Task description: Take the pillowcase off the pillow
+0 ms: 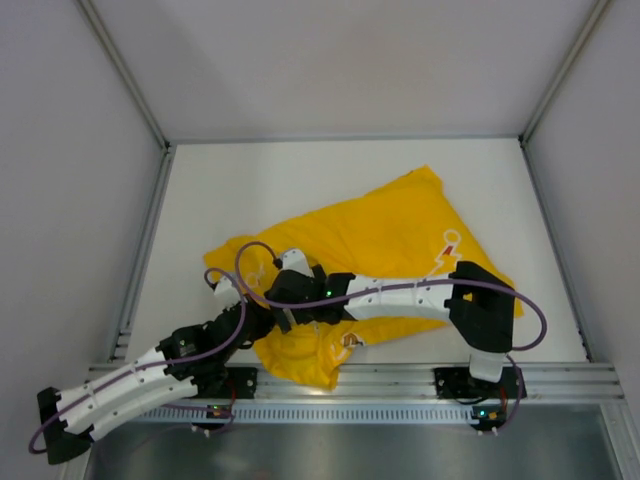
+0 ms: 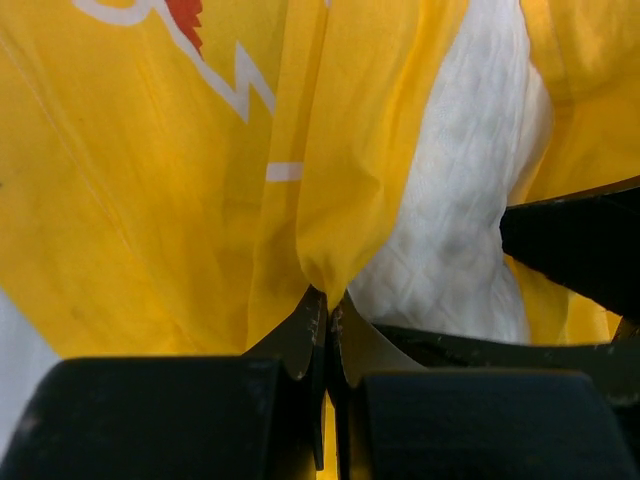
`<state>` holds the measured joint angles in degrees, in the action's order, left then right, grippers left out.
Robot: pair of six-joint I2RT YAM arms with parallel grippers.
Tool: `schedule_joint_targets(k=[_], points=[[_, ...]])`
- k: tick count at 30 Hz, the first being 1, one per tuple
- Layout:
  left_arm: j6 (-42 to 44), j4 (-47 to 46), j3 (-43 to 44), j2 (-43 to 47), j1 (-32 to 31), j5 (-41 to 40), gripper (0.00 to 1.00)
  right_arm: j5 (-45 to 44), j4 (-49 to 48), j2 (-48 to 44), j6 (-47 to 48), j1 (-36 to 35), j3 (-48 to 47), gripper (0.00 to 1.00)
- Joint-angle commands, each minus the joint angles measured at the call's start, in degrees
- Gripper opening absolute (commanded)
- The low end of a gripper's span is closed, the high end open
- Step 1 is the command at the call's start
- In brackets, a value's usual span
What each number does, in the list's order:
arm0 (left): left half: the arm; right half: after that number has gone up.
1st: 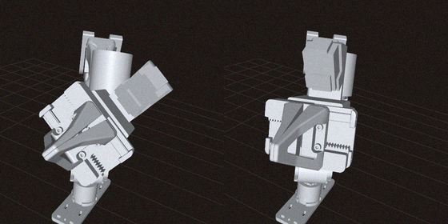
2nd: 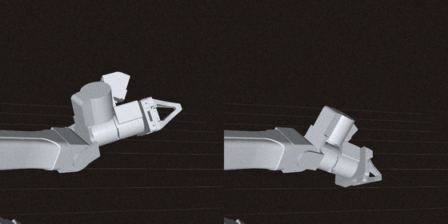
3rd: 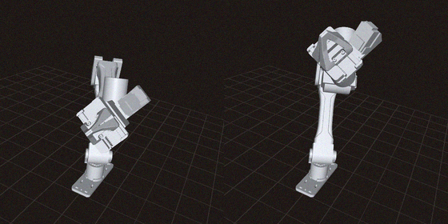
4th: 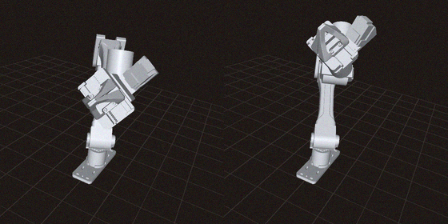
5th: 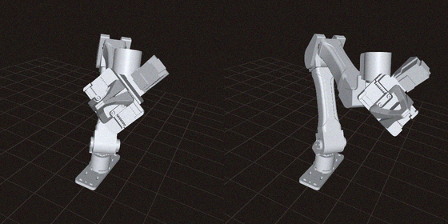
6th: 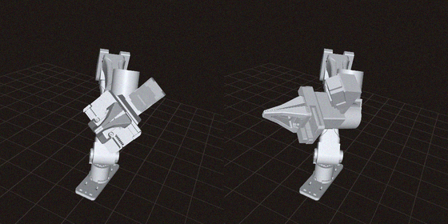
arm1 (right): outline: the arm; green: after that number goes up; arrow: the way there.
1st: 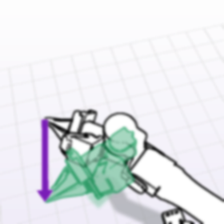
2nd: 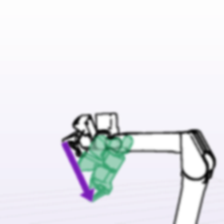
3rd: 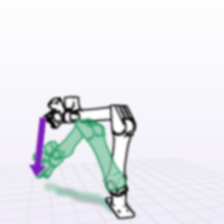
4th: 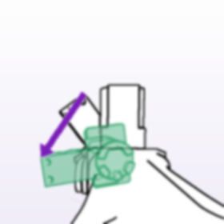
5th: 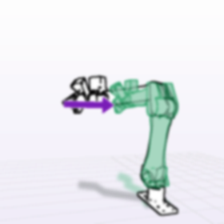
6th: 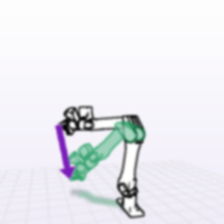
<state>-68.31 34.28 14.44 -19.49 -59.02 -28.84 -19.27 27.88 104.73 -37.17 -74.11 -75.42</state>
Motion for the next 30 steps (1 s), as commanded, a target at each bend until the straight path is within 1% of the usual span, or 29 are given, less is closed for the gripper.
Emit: schedule_joint_targets(k=[1,5,6,7,8,9,10,11,12,13,15,16,17,18,21,22,24,26,28,30], points=[[-0.24,-0.80,-0.37,0.33,0.05,0.45,0.00,6.96,-4.24,2.23,-1.15,-3.50,1.59,0.99],[-0.07,-0.80,-0.29,0.59,0.05,0.80,0.00,5.91,-4.24,4.95,-2.55,-2.36,2.82,1.00],[0.11,-0.80,-0.03,0.68,0.05,0.89,0.00,5.99,-4.32,6.44,-2.65,-2.01,2.91,0.98],[0.11,-0.80,0.06,0.76,0.05,1.33,0.00,5.82,-4.50,7.24,-2.99,-1.40,2.99,0.89],[0.20,-0.80,0.15,1.03,0.05,1.59,0.00,4.69,-4.50,8.12,-3.61,-1.13,3.00,0.84],[0.20,-0.80,0.50,1.20,0.05,1.86,0.00,4.24,-5.37,8.38,-3.70,-0.87,3.17,0.76],[0.11,-0.71,0.77,1.47,0.05,2.55,0.00,3.72,-6.34,8.21,-3.96,0.01,4.13,0.48],[0.28,-0.80,0.94,2.08,0.05,2.82,0.00,3.28,-7.39,7.52,-4.84,0.71,4.75,0.27],[0.37,-0.88,1.64,2.34,0.14,3.35,0.00,3.53,-8.44,7.07,-5.28,1.76,5.36,0.09],[0.64,-0.88,2.00,2.69,0.05,3.87,0.00,4.23,-11.24,6.55,-5.54,3.95,7.11,0.00],[1.34,-0.88,3.05,3.22,0.05,5.72,0.00,7.22,-15.38,4.00,-6.33,6.33,9.40,0.00],[1.52,-1.06,4.10,3.40,0.05,6.51,0.00,8.53,-19.40,3.30,-6.77,8.87,11.15,0.00],[2.30,-1.67,4.72,3.23,0.05,8.34,0.00,11.59,-21.09,2.33,-7.21,10.02,11.52,0.00],[2.57,-2.02,5.33,3.05,0.05,9.23,0.00,12.66,-22.59,2.15,-7.39,10.99,11.52,0.00],[3.53,-4.57,7.79,2.26,0.05,13.53,0.00,12.50,-22.26,2.93,-7.22,12.41,7.23,0.00],[4.06,-5.79,8.32,1.82,-0.04,14.85,0.00,12.50,-22.08,3.37,-7.30,12.75,4.34,0.00],[5.12,-9.12,9.38,-0.19,0.05,18.71,0.00,14.08,-21.90,5.22,-8.62,13.54,1.43,0.00],[5.47,-10.55,10.08,-3.00,0.05,21.01,0.00,15.04,-21.99,6.97,-11.07,15.21,-1.91,0.00],[5.39,-11.26,10.00,-3.98,-0.04,22.85,0.00,15.84,-21.12,8.21,-11.70,17.14,-5.51,0.00],[4.69,-11.17,8.16,-2.58,0.05,22.25,0.00,18.03,-21.37,8.30,-12.58,18.55,-6.58,0.00]])
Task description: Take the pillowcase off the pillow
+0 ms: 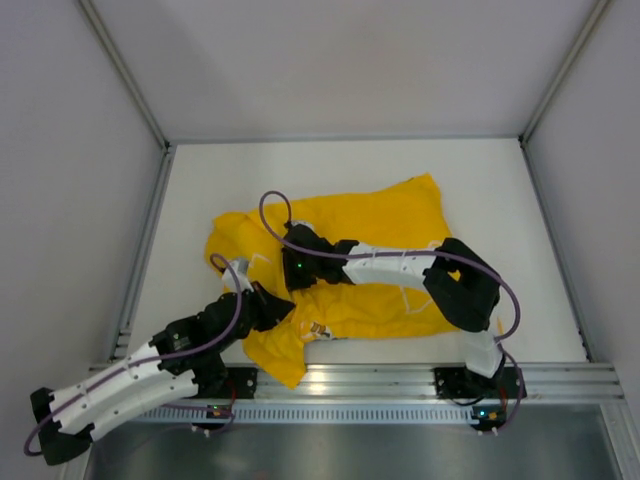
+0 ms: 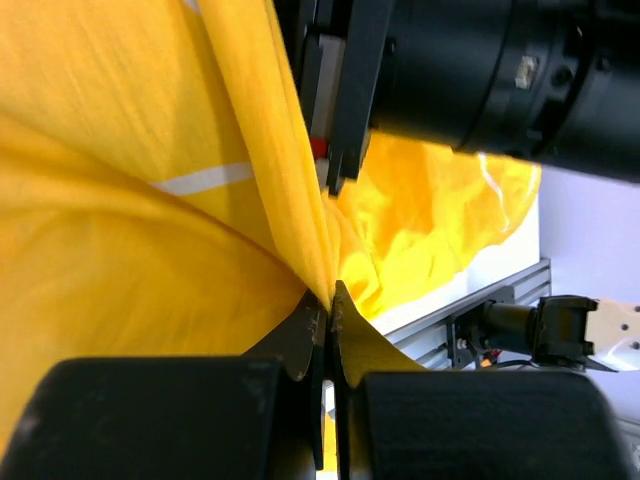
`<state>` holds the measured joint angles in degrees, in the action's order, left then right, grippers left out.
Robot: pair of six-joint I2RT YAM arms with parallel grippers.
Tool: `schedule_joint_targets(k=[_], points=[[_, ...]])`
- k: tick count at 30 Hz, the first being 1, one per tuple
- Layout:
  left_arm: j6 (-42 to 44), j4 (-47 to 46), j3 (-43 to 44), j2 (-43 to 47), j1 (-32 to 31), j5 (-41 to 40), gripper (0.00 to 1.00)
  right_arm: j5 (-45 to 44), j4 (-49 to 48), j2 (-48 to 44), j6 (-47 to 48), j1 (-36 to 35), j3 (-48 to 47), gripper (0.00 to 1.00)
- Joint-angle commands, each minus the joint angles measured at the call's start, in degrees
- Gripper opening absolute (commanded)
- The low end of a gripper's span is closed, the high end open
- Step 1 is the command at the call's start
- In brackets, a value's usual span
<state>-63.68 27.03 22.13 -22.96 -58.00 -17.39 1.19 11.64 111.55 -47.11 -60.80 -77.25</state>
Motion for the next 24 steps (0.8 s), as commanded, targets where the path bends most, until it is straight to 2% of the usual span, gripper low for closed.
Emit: schedule_joint_targets(k=[1,4,9,13,17,19,21,22,24], points=[[-1.34,-4.00,-0.59,2.21,-1.06,10.19,0.00,-2.42,-5.48,0.87,-3.59,6.73,-4.49,0.00],[-2.06,-3.82,-4.10,7.22,-1.06,10.35,0.00,-1.54,-8.91,-3.17,-4.74,11.29,-1.69,0.00],[-3.91,-2.24,-7.01,11.53,-0.98,10.18,0.00,7.14,-10.14,-9.76,-4.48,19.12,0.52,0.00],[-3.82,-0.66,-7.10,11.19,-1.06,9.04,0.00,18.04,-15.76,-13.89,-8.34,26.41,4.91,0.00],[-4.43,0.22,-7.27,11.09,-0.98,7.81,0.00,26.04,-14.28,-16.18,-7.73,30.90,4.04,0.00],[-4.87,0.22,-7.28,10.92,-1.06,7.63,0.00,32.60,-15.06,-15.84,-10.96,34.32,4.83,0.00],[-4.87,0.39,-7.28,10.48,-1.07,7.20,0.00,37.37,-21.81,-15.22,-15.09,37.13,7.80,0.00],[-5.48,0.92,-7.28,9.87,-1.07,6.67,0.00,42.27,-25.40,-15.04,-19.46,37.50,9.21,0.00],[-6.28,1.71,-7.89,9.08,-1.06,4.31,0.00,45.55,-33.65,-15.83,-22.22,37.33,12.46,0.00]])
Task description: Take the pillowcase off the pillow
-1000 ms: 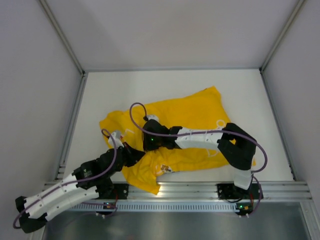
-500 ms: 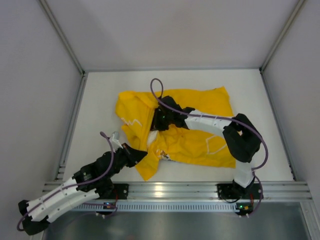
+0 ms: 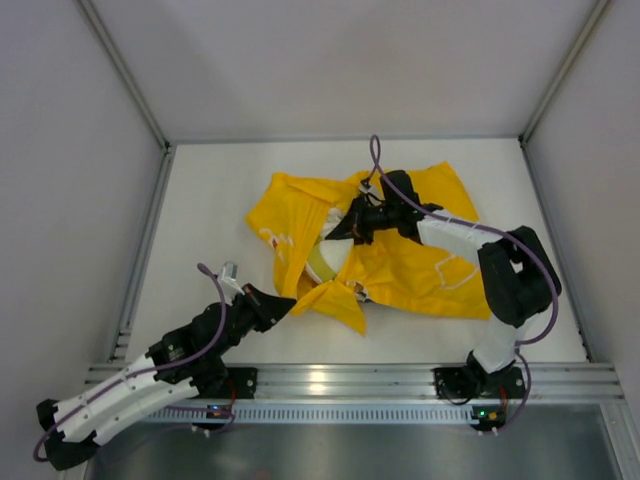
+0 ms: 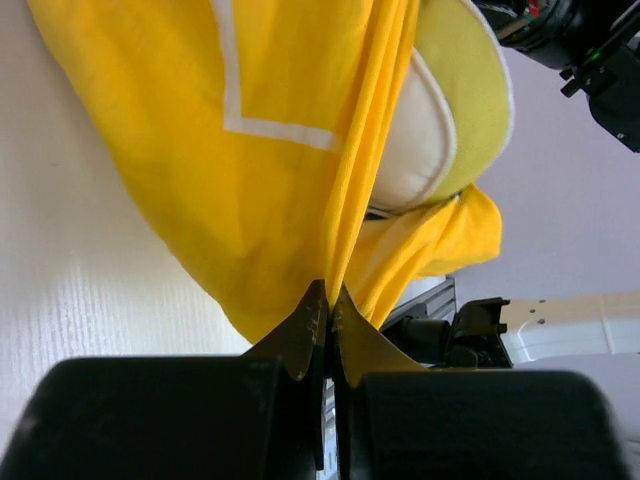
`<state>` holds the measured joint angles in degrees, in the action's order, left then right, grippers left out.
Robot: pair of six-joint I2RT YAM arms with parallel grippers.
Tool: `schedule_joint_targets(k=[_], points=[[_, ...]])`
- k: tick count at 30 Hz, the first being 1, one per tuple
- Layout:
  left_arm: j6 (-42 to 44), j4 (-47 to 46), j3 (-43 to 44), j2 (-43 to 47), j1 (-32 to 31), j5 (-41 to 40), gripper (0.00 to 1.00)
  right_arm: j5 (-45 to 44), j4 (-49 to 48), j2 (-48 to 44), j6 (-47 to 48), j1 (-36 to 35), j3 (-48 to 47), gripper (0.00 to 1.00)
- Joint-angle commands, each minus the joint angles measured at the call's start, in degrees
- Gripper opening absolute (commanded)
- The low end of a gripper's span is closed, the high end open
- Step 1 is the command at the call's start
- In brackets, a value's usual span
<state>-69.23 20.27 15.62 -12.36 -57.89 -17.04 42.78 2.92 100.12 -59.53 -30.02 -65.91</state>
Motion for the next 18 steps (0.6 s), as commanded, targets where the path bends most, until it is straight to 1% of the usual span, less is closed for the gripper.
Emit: schedule_joint_targets(k=[1,2,3,5,6,7,8,9,10,12,13,14,15,16,18], points=[[-1.86,9.16,-1.55,-2.40,-1.09,2.64,0.00,5.89,-25.41,-6.14,-9.30,5.86,2.09,0.00],[-2.48,10.04,-1.55,-3.19,-1.09,1.23,0.00,6.60,-25.24,-7.38,-8.33,5.50,3.15,0.00],[-2.92,10.92,-1.29,-3.98,-1.09,0.09,0.00,7.13,-23.68,-8.87,-7.19,5.41,6.20,0.00],[-2.84,11.63,-0.42,-7.05,-1.09,-3.25,0.00,8.01,-22.61,-14.75,-4.20,5.67,10.43,0.00],[-3.01,12.24,0.81,-8.28,-1.17,-4.66,0.00,8.54,-22.26,-17.12,-3.76,6.11,14.80,0.00],[-3.54,14.34,1.43,-11.51,-1.09,-8.33,0.00,8.89,-21.82,-21.93,-2.54,6.20,16.93,0.00],[-3.98,14.97,2.04,-13.29,-1.00,-10.19,0.00,8.81,-20.86,-24.33,-1.74,6.20,20.43,0.00],[-3.89,15.06,2.75,-14.96,-1.09,-11.77,0.00,8.63,-17.98,-26.96,0.09,6.20,21.95,0.00],[-4.07,15.15,3.10,-18.28,-1.00,-14.49,0.00,8.20,-16.64,-32.21,0.81,6.20,23.44,0.00],[-5.20,14.71,3.63,-21.55,-0.91,-16.62,0.00,7.75,-14.62,-37.42,1.95,6.12,28.17,0.00],[-5.30,13.75,4.15,-24.52,-0.91,-17.67,0.00,7.32,-9.47,-41.63,4.13,6.03,29.34,0.00],[-5.39,13.57,4.59,-25.95,-0.82,-18.03,0.00,6.96,-5.33,-43.41,6.42,6.03,29.96,0.00],[-6.08,13.57,5.03,-27.35,-0.74,-18.20,0.00,6.18,-1.03,-45.34,11.14,5.85,30.75,0.00],[-6.09,13.30,5.99,-29.80,-0.65,-18.21,0.00,3.73,6.41,-49.54,12.84,5.59,31.45,0.00],[-4.78,12.25,7.23,-32.19,-0.56,-17.94,0.00,0.74,11.39,-52.90,16.00,4.37,33.99,0.00]])
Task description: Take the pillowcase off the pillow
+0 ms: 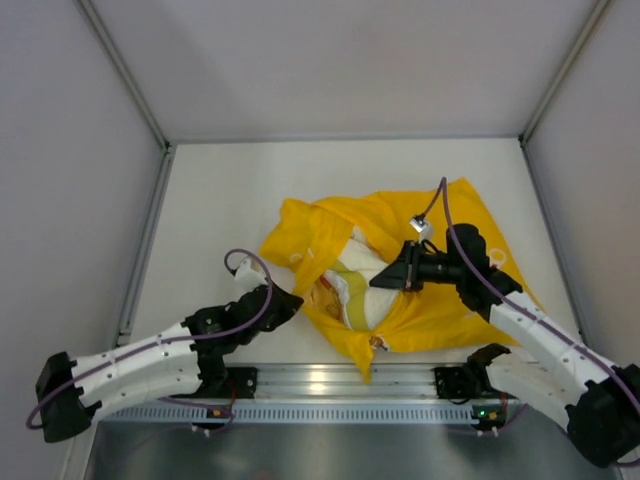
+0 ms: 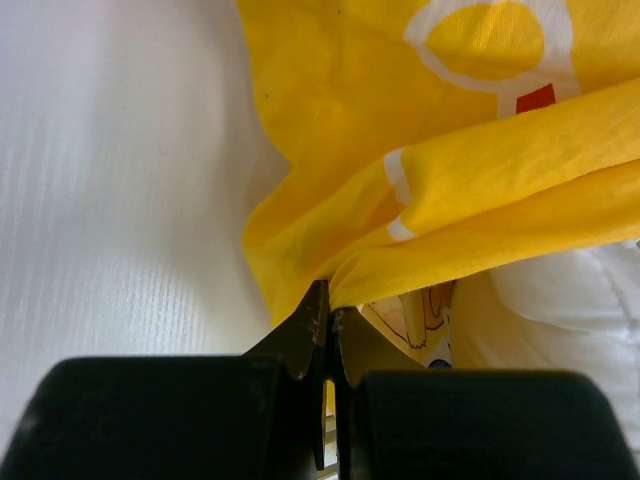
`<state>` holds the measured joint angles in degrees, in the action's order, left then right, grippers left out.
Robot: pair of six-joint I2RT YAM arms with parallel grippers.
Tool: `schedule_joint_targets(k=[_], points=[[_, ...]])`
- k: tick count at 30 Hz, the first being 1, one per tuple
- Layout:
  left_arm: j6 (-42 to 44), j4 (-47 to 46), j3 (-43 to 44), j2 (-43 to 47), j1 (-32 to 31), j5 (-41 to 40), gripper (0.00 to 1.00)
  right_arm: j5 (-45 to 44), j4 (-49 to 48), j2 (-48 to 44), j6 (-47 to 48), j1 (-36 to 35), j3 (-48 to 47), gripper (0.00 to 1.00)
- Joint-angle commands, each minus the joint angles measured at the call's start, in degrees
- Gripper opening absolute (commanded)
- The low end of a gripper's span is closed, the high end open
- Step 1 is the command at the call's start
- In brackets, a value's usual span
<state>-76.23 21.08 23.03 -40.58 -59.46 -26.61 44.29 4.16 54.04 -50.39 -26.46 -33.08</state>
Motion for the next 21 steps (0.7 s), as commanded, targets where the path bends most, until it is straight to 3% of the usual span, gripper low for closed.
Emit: schedule_joint_targets(k=[1,3,4,6,7,9,16,21], points=[[3.01,11.61,0.52,-6.33,1.01,-8.54,0.00,-2.35,11.03,-8.76,7.32,0.18,2.39,0.00],[4.50,12.05,2.89,-9.24,0.93,-8.98,0.00,-4.20,13.67,-9.30,9.77,-2.00,4.07,0.00],[4.94,12.14,3.60,-9.78,0.93,-9.07,0.05,-7.70,14.55,-9.39,10.22,-2.98,4.16,0.00],[6.17,12.23,5.44,-10.40,0.93,-8.29,0.32,-10.97,15.96,-8.87,11.10,-5.95,3.90,0.00],[6.61,12.14,5.97,-10.40,0.84,-7.93,0.56,-13.07,15.96,-8.34,11.19,-6.84,3.81,0.00],[8.62,12.32,7.55,-9.09,0.49,-6.97,0.68,-14.58,15.35,-7.90,11.45,-8.60,4.08,0.00],[18.20,12.93,14.04,-4.95,-0.66,-7.40,0.82,-15.73,11.92,-4.56,11.46,-10.72,6.01,0.00],[27.68,11.01,21.61,-11.25,-0.74,-5.65,0.87,-15.91,11.92,-5.87,10.40,-13.61,5.75,0.00]])
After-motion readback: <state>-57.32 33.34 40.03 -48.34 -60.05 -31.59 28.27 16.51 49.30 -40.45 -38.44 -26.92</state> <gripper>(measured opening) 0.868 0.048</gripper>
